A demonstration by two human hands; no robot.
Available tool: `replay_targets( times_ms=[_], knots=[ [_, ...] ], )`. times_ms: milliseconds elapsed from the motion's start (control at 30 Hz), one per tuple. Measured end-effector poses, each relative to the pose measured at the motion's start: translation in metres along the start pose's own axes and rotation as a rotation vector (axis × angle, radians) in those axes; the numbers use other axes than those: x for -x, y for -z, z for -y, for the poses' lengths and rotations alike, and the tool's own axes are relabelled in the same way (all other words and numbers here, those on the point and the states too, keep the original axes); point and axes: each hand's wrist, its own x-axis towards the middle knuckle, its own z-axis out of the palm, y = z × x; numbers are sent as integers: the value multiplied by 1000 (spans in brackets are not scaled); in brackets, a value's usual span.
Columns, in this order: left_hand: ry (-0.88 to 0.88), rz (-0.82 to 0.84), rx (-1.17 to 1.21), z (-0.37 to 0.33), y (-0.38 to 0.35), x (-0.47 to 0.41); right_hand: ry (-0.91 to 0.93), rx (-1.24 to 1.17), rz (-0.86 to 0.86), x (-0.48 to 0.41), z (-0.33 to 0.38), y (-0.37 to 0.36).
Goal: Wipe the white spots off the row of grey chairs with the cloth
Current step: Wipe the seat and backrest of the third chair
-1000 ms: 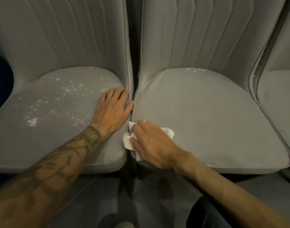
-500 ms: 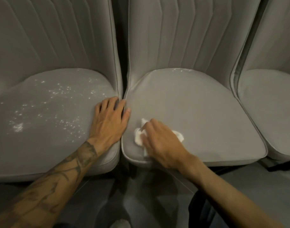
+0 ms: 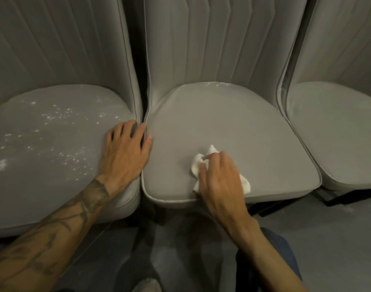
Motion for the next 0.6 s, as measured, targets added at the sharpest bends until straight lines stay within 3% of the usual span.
replay_targets(
  times_ms=[133,200,367,433,533,600],
  knots=[
    [6,-3,-7,-2,0,-1,91,-184,-48,5,35,-4],
    [2,-9,-3,-1,-1,-1,126,-195,-56,5,17,2],
    [2,-14,-14,-1,-2,1,124,183,-28,21,-66,20],
    [2,-23,-10,-1,-2,1,63,256,-7,28,-68,18],
    [-3,-26,-9,0,-1,1,-95,80,24,26,-20,6],
    [-5,-13,-7,-1,2,0,-9,-93,-23,22,20,-1]
  ],
)
